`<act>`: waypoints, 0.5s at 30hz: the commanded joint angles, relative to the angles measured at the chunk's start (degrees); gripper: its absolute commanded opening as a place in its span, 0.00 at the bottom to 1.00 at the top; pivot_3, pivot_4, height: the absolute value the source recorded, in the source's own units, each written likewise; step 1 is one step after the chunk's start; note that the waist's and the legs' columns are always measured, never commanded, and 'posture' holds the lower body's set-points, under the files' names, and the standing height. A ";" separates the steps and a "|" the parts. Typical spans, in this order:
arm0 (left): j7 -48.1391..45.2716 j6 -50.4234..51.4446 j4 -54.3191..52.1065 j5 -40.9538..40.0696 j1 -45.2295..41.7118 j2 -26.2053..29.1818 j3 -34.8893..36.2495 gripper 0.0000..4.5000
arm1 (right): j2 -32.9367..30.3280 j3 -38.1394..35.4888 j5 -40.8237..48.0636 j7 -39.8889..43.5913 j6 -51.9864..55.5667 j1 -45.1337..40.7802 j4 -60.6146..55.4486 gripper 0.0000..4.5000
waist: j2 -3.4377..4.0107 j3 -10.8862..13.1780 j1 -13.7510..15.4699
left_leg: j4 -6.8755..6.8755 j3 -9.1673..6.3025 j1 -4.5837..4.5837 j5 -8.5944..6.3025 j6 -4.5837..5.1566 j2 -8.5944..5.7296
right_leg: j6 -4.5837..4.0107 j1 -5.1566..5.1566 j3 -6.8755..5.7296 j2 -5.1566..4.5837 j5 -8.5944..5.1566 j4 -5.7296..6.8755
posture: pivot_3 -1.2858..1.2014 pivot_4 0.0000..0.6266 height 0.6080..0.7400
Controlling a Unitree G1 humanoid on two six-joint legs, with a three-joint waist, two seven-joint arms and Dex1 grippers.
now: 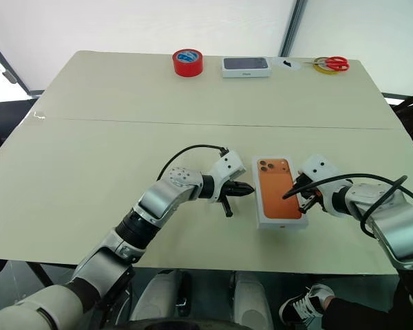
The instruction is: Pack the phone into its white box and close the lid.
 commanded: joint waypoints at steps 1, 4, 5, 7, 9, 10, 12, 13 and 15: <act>-1.27 -0.85 -3.51 -0.83 -0.57 -0.60 -1.26 0.00 | -0.32 -1.79 0.74 0.93 0.17 0.58 -4.04 0.01 | 0.00 0.00 0.00 | 0.00 0.00 0.00 0.00 0.00 0.00 | 0.00 0.00 0.00 0.00 0.00 0.00 | 0.52 0.24 0.92; -1.08 -1.08 -2.75 -0.44 -0.58 -0.63 -1.23 0.00 | -0.54 -1.76 0.25 0.86 0.22 1.28 -4.30 0.01 | 0.00 0.00 0.01 | 0.00 0.00 0.00 0.00 0.00 0.00 | 0.00 0.00 0.00 0.00 0.00 0.00 | 0.52 0.24 0.92; -0.91 -1.23 -2.22 -0.28 -0.60 -0.64 -1.09 0.00 | -0.67 -1.78 0.01 0.77 0.18 1.53 -4.29 0.01 | 0.00 0.00 0.02 | 0.00 -0.01 0.00 0.00 0.00 0.00 | 0.00 0.00 0.00 0.00 0.00 0.00 | 0.52 0.24 0.92; -0.72 -1.27 -1.87 -0.19 -0.59 -0.52 -0.74 0.00 | -1.04 -2.15 -0.21 0.84 0.06 1.98 -4.22 0.01 | 0.00 0.00 0.02 | 0.00 0.00 0.00 0.00 0.00 0.00 | 0.00 0.00 0.00 0.00 0.00 0.00 | 0.52 0.24 0.92; -0.71 -1.11 -2.05 -0.33 -0.50 -0.17 -0.21 0.00 | -1.72 -2.97 -0.56 1.14 -0.47 2.39 -3.70 0.01 | 0.00 0.00 0.01 | 0.00 0.00 0.00 0.00 0.00 0.00 | 0.00 0.00 0.00 0.00 0.00 0.00 | 0.52 0.24 0.92; -0.65 -1.04 -2.11 -0.36 -0.41 0.18 0.18 0.00 | -2.16 -3.69 -0.79 1.31 -0.80 2.51 -3.03 0.01 | 0.00 0.00 0.01 | 0.00 0.00 0.00 0.00 0.00 0.00 | 0.00 0.00 0.00 0.00 0.00 0.00 | 0.52 0.24 0.92; -0.43 -0.93 -2.21 -0.54 -0.17 0.97 1.23 0.00 | -3.06 -5.76 -1.06 2.07 -1.71 3.09 -1.93 0.01 | 0.01 0.00 0.00 | 0.00 0.00 0.00 0.00 0.00 0.00 | 0.00 0.00 0.00 0.00 0.00 0.00 | 0.52 0.24 0.92; -0.19 -0.80 -2.07 -0.86 -0.19 1.36 2.25 0.00 | -3.58 -7.30 -0.96 2.98 -2.53 3.66 -1.60 0.01 | 0.01 0.00 0.00 | 0.00 0.00 0.00 0.00 0.00 0.00 | 0.01 0.00 0.00 0.00 0.00 0.01 | 0.52 0.24 0.92; 0.15 -0.52 -1.85 -1.86 -0.54 1.64 4.29 0.00 | -4.11 -10.11 -0.14 4.85 -3.77 4.74 -1.65 0.01 | 0.00 0.00 0.04 | 0.00 0.00 0.00 0.00 0.00 0.00 | 0.02 0.00 0.00 0.00 0.01 0.01 | 0.52 0.24 0.92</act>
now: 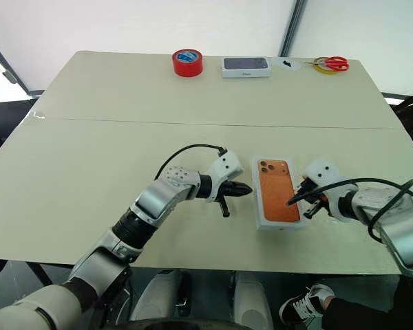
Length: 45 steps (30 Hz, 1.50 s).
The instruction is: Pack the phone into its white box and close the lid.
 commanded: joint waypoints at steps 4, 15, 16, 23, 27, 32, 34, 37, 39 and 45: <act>1.38 -0.42 -0.01 -3.22 -2.73 -1.11 6.33 0.00 | -0.80 -10.47 3.24 6.96 -4.26 4.22 -3.35 0.01 | 0.00 0.00 0.14 | 0.00 -0.01 0.00 0.00 0.00 0.00 | 0.01 0.02 0.00 0.00 0.00 0.00 | 0.52 0.24 0.92; 3.63 -1.60 10.96 1.70 -8.80 -7.45 0.39 0.00 | 5.02 -9.49 5.03 5.35 -3.11 14.10 -12.06 0.01 | 0.00 -0.01 -0.12 | 0.03 -0.05 0.06 0.00 0.00 -0.05 | 0.01 0.12 -0.02 0.00 -0.03 -0.02 | 0.52 0.24 0.92; 3.53 -1.67 11.57 2.56 -8.83 -7.07 -0.64 0.00 | 5.16 -9.22 4.85 4.92 -3.08 14.54 -12.23 0.01 | 0.00 -0.01 -0.12 | 0.02 -0.05 0.07 0.00 0.00 -0.04 | -0.02 0.10 -0.02 0.01 -0.05 -0.01 | 0.52 0.24 0.92; 3.45 -2.68 9.28 1.79 -7.79 -4.43 2.34 0.00 | 6.13 -9.82 5.10 2.85 -4.34 12.72 -11.17 0.01 | -0.05 -0.09 -0.12 | 0.02 -0.09 0.09 0.00 0.00 0.00 | -0.12 0.15 -0.03 0.03 -0.11 -0.02 | 0.52 0.24 0.92; 4.18 -6.39 1.41 -0.59 -4.62 0.54 9.32 0.00 | 12.48 -10.71 2.61 -4.70 -9.16 2.01 -3.77 0.01 | 0.02 -0.12 -0.93 | 0.00 -0.03 0.11 0.00 0.00 0.09 | -0.13 0.06 0.00 0.08 -0.09 0.01 | 0.52 0.24 0.92; 6.55 -5.51 -7.34 -1.86 1.40 8.89 17.72 0.00 | 15.99 -9.37 0.64 -7.44 -13.18 -6.50 5.66 0.01 | 0.04 -0.13 -1.47 | -0.02 -0.06 0.05 0.00 0.00 0.06 | 0.06 0.03 -0.01 0.07 0.02 0.06 | 0.52 0.24 0.92; 7.41 -5.18 -10.62 -1.91 5.22 13.65 21.81 0.00 | 17.36 -9.07 0.85 -6.89 -15.25 -8.84 9.70 0.01 | 0.04 -0.13 -1.51 | -0.03 -0.02 0.06 0.00 0.00 0.03 | 0.07 0.02 0.01 0.03 0.03 0.07 | 0.52 0.24 0.92; 8.93 -4.98 -13.25 -2.41 11.27 20.31 28.61 0.00 | 18.94 -8.59 1.13 -5.14 -18.73 -10.87 15.45 0.01 | 0.06 -0.14 -1.72 | -0.04 0.03 0.11 0.00 0.00 0.05 | 0.07 0.04 0.02 0.03 0.03 0.08 | 0.52 0.24 0.92; 9.75 -4.91 -13.24 -3.42 13.72 22.53 31.76 0.00 | 19.22 -7.86 0.62 -4.06 -20.85 -11.00 17.57 0.01 | 0.07 -0.14 -1.53 | -0.04 0.03 0.11 0.00 0.00 0.07 | 0.07 0.03 0.01 0.05 0.03 0.11 | 0.52 0.24 0.92; 11.12 -5.27 -13.01 -5.17 17.28 26.11 37.30 0.00 | 20.61 -6.40 0.38 -2.82 -24.02 -10.83 19.10 0.01 | 0.06 -0.14 -1.12 | 0.00 0.07 0.09 0.01 -0.02 0.02 | 0.06 0.15 -0.04 -0.10 0.02 0.06 | 0.52 0.24 0.92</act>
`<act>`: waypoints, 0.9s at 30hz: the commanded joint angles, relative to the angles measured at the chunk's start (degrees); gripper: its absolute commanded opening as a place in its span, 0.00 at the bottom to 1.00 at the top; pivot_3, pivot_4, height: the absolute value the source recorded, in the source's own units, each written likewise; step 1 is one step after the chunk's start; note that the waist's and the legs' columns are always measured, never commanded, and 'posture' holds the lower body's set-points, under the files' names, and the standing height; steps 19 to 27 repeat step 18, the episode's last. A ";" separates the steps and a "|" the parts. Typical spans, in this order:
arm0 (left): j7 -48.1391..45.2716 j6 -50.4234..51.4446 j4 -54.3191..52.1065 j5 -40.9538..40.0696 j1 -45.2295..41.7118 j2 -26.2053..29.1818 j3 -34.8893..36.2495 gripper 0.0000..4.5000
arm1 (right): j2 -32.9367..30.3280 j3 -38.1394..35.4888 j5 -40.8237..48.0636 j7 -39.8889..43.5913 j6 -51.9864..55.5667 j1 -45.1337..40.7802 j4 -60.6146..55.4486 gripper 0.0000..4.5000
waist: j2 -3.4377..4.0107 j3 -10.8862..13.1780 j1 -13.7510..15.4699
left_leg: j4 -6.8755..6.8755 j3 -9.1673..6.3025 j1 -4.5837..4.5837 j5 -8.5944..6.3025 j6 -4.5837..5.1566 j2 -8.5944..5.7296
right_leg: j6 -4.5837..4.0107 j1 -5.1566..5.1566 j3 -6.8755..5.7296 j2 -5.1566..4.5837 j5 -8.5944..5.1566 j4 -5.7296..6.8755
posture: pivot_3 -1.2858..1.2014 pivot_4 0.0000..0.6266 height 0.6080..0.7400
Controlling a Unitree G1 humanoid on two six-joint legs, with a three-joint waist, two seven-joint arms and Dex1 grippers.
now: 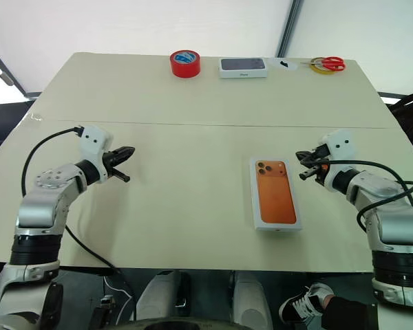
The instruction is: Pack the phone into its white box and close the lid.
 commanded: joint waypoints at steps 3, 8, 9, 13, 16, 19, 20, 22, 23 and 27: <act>1.05 0.16 -2.61 -2.70 1.45 2.04 4.20 0.00 | 0.60 -0.13 0.25 0.71 -2.31 -0.31 -0.87 0.01 | 0.00 0.00 -0.50 | -0.01 0.01 0.01 0.00 0.00 0.00 | 0.01 -0.01 0.00 0.01 0.00 0.01 | 0.52 0.24 0.92; 1.59 0.38 -3.78 -3.54 3.21 3.30 4.29 0.00 | 1.45 0.05 0.49 1.41 -3.33 0.14 -0.55 0.01 | 0.01 0.00 -0.55 | -0.03 0.05 0.04 0.00 0.00 0.02 | 0.01 -0.02 -0.01 0.09 0.01 0.03 | 0.52 0.24 0.92; 2.03 0.74 -4.52 -3.93 3.59 3.09 4.39 0.00 | 1.50 0.01 0.24 1.66 -3.88 0.21 0.01 0.01 | 0.00 0.00 -0.55 | -0.03 0.05 0.05 0.00 0.00 0.03 | 0.01 -0.02 0.00 0.09 0.01 0.03 | 0.52 0.24 0.92; 3.08 1.95 -5.82 -4.72 4.33 3.15 4.60 0.00 | 2.15 -0.17 0.46 1.57 -4.37 0.15 -0.23 0.01 | 0.00 0.00 -0.44 | -0.03 0.06 0.04 0.00 0.00 0.04 | 0.01 -0.01 0.00 0.07 0.01 0.02 | 0.52 0.24 0.92; 3.56 2.06 -5.68 -5.26 3.89 3.42 4.89 0.00 | 2.79 0.26 0.55 1.44 -4.52 -0.39 -0.30 0.01 | 0.00 0.00 -0.51 | -0.03 0.07 0.04 0.00 0.00 0.04 | 0.01 -0.01 0.00 0.07 0.01 0.02 | 0.52 0.24 0.92; 4.02 1.95 -5.27 -5.35 3.66 3.46 4.95 0.00 | 3.09 0.72 0.24 1.55 -5.06 -1.11 0.56 0.01 | 0.00 0.00 -0.52 | -0.03 0.07 0.04 0.00 0.00 0.03 | 0.01 -0.02 0.00 0.08 0.01 0.02 | 0.52 0.24 0.92; 4.02 1.95 -5.27 -5.35 3.66 3.46 4.95 0.00 | 3.09 0.72 0.24 1.55 -5.06 -1.11 0.56 0.01 | 0.00 0.00 -0.52 | -0.03 0.07 0.04 0.00 0.00 0.03 | 0.01 -0.02 0.00 0.08 0.01 0.02 | 0.52 0.24 0.92; 4.02 1.95 -5.27 -5.35 3.66 3.46 4.95 0.00 | 3.09 0.72 0.24 1.55 -5.06 -1.11 0.56 0.01 | 0.00 0.00 -0.52 | -0.03 0.07 0.04 0.00 0.00 0.03 | 0.01 -0.02 0.00 0.08 0.01 0.02 | 0.52 0.24 0.92; 4.02 1.95 -5.27 -5.35 3.66 3.46 4.95 0.00 | 3.09 0.72 0.24 1.55 -5.06 -1.11 0.56 0.01 | 0.00 0.00 -0.52 | -0.03 0.07 0.04 0.00 0.00 0.03 | 0.01 -0.02 0.00 0.08 0.01 0.02 | 0.52 0.24 0.92; 4.02 1.95 -5.27 -5.35 3.66 3.46 4.95 0.00 | 3.09 0.72 0.24 1.55 -5.06 -1.11 0.56 0.01 | 0.00 0.00 -0.52 | -0.03 0.07 0.04 0.00 0.00 0.03 | 0.01 -0.02 0.00 0.08 0.01 0.02 | 0.52 0.24 0.92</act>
